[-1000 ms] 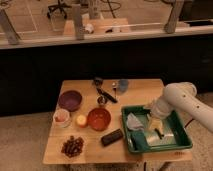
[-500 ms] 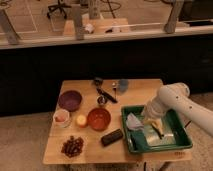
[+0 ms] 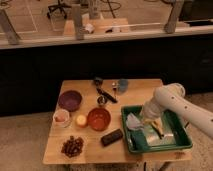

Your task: Wipe red bowl with towel

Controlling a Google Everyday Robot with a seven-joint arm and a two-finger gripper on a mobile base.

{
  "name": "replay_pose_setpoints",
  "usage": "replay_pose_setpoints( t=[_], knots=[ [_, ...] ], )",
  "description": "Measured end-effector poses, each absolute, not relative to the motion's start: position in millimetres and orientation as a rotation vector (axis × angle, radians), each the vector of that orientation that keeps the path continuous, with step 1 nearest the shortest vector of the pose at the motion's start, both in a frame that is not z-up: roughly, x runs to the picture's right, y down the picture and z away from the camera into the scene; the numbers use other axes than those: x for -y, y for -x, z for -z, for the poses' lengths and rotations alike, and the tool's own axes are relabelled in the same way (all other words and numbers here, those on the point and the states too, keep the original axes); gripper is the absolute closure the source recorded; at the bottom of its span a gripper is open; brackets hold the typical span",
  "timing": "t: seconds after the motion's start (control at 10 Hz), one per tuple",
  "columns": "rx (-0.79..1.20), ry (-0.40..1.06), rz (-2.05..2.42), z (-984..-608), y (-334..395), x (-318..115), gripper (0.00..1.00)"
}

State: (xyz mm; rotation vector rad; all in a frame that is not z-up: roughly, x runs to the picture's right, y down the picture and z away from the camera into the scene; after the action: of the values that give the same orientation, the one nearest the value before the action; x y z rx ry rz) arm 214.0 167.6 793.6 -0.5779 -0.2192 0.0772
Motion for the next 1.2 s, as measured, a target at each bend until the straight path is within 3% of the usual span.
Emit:
replay_pose_setpoints(
  t=[1.0,1.2],
  knots=[
    [0.230,0.594,-0.051,-831,-194,-189,0.50],
    [0.230,0.594,-0.047,-837,-191,-191,0.36]
  ],
)
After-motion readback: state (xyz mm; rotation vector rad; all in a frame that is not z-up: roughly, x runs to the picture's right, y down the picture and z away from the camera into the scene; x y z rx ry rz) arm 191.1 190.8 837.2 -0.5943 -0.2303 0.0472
